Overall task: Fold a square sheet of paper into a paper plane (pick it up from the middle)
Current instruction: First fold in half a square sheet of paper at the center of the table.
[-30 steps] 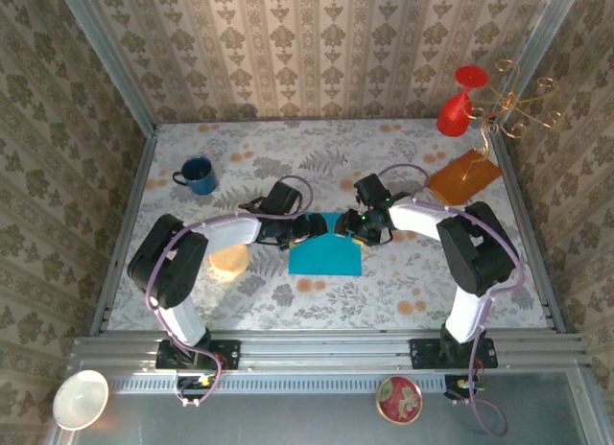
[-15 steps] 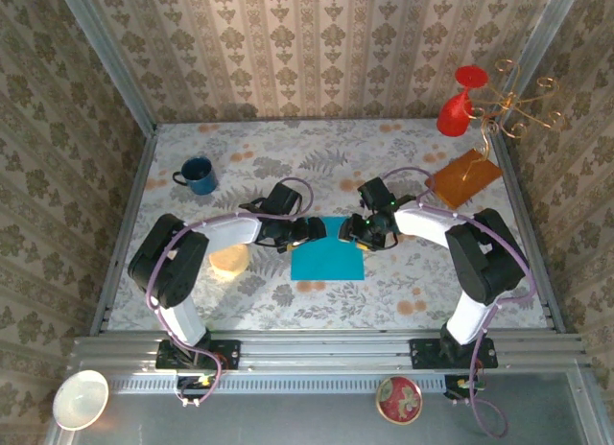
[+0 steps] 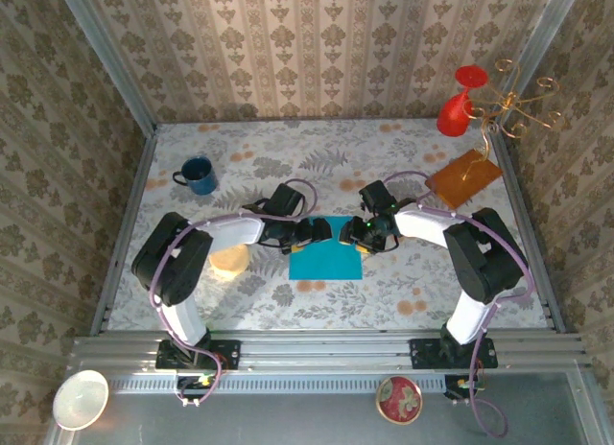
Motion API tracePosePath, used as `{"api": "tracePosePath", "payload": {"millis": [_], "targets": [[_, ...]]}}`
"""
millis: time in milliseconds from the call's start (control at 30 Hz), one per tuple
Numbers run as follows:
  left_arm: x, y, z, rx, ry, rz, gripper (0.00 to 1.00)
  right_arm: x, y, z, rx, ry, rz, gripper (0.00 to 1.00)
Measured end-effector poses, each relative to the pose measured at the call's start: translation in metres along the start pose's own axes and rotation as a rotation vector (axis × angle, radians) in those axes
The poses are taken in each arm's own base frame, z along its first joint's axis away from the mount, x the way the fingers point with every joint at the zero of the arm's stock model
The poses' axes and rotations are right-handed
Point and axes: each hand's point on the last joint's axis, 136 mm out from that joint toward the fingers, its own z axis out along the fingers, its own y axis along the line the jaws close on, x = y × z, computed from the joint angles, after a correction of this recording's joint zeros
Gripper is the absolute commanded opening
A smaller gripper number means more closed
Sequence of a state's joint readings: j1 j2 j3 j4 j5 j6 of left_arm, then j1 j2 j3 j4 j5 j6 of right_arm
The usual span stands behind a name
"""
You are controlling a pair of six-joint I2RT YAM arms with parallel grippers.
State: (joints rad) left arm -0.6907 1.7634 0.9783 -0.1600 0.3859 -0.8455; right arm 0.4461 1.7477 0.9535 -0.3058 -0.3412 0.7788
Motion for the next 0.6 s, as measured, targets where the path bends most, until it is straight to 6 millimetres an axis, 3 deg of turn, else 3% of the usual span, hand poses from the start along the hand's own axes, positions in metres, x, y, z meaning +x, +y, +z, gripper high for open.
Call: {"api": "tracePosePath", "payload": {"millis": [133, 267, 467, 600], "targets": [[-0.003, -0.003, 0.000, 0.022, -0.011, -0.003, 0.99, -0.001, 0.005, 0.003, -0.029, 0.004, 0.003, 0.49], [-0.004, -0.006, -0.002, 0.049, -0.029, -0.005, 0.99, -0.002, 0.012, 0.006, -0.069, 0.011, -0.003, 0.48], [-0.005, -0.004, -0.003, 0.049, -0.038, -0.005, 0.90, -0.001, 0.023, 0.013, -0.117, 0.030, -0.014, 0.43], [-0.005, 0.003, -0.003, 0.021, -0.039, -0.005, 0.76, 0.003, 0.033, 0.018, -0.146, 0.046, -0.022, 0.39]]}}
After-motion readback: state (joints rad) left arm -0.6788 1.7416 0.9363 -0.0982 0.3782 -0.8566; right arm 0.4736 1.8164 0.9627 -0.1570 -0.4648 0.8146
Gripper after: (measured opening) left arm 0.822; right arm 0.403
